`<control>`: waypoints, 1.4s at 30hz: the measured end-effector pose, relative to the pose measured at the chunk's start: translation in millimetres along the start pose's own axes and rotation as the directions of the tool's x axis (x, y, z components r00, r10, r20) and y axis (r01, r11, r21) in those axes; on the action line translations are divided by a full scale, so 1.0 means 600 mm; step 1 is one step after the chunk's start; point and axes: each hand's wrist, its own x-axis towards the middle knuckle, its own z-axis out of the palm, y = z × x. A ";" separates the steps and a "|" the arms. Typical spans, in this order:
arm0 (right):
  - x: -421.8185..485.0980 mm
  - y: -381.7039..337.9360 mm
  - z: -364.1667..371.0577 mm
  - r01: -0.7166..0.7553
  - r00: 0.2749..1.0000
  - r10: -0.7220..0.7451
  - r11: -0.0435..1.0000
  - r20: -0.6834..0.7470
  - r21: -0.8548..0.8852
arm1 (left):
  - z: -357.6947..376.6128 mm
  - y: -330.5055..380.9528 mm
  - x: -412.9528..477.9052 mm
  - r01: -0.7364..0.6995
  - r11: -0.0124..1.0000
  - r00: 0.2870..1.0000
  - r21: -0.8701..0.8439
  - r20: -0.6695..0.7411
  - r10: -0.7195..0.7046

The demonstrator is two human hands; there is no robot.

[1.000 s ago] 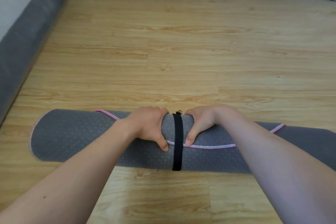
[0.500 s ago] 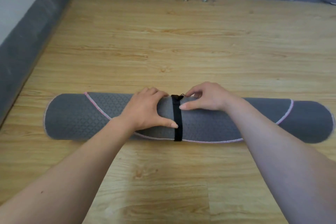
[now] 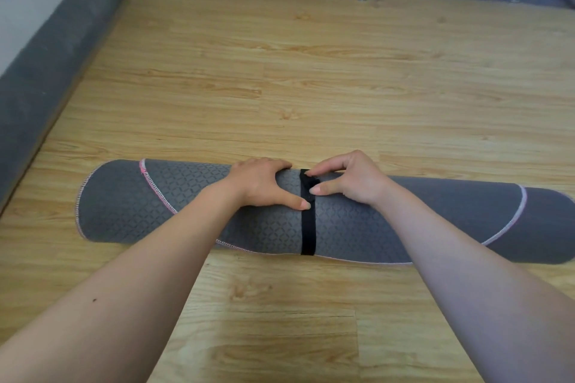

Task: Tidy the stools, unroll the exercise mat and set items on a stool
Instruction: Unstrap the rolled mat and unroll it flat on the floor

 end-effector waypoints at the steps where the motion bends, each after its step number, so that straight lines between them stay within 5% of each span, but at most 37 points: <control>1: -0.001 0.000 0.002 -0.006 1.000 0.007 0.999 -0.015 0.035 | -0.001 0.001 0.002 0.005 1.000 1.000 0.003 0.007 -0.005; 20: 0.015 -0.006 0.031 -0.096 0.937 0.073 0.994 -0.340 -0.052 | 0.017 0.020 -0.018 0.035 0.999 0.998 0.019 -0.055 -0.034; 25: 0.023 -0.009 0.035 -0.107 0.893 0.220 0.951 -0.394 0.289 | 0.022 0.027 -0.028 0.021 0.999 0.999 0.047 -0.049 -0.018; 37: 0.046 -0.017 0.048 -0.121 0.788 0.286 0.940 -0.546 0.319 | 0.011 0.033 -0.034 0.004 0.996 1.000 0.089 0.005 -0.004; 42: 0.062 -0.012 0.000 -0.061 0.665 0.384 0.883 -0.641 0.465 | 0.026 0.046 -0.056 -0.080 0.981 0.997 0.176 0.034 0.075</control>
